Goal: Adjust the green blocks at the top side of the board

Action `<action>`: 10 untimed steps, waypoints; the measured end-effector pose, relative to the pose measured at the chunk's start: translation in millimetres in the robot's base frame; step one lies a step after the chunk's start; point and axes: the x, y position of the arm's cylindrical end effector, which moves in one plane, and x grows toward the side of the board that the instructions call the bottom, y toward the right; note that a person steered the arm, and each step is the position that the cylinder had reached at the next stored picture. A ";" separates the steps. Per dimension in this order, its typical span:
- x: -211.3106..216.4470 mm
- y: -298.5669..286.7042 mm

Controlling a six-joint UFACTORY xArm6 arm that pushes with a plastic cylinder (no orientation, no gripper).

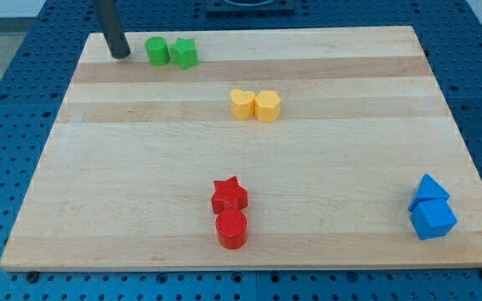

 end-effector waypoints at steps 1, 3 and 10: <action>-1.1 1.7; -1.0 4.8; 16.6 44.8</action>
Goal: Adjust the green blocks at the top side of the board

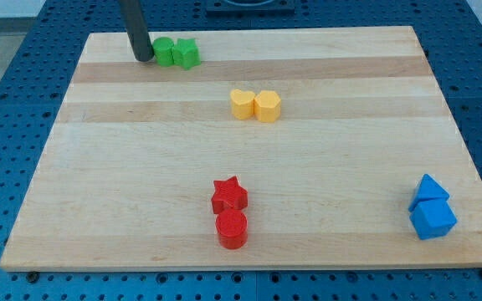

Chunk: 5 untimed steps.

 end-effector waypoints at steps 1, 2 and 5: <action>0.9 0.0; 9.8 0.0; 45.2 62.2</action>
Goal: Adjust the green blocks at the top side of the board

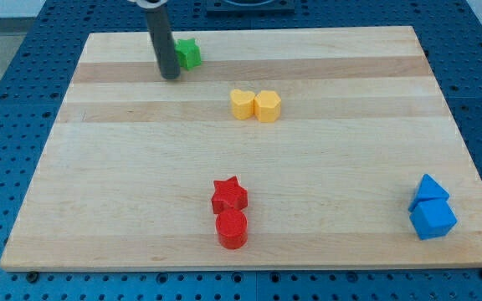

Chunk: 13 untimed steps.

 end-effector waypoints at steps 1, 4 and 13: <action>0.0 32.8; -0.4 17.6; -11.0 17.6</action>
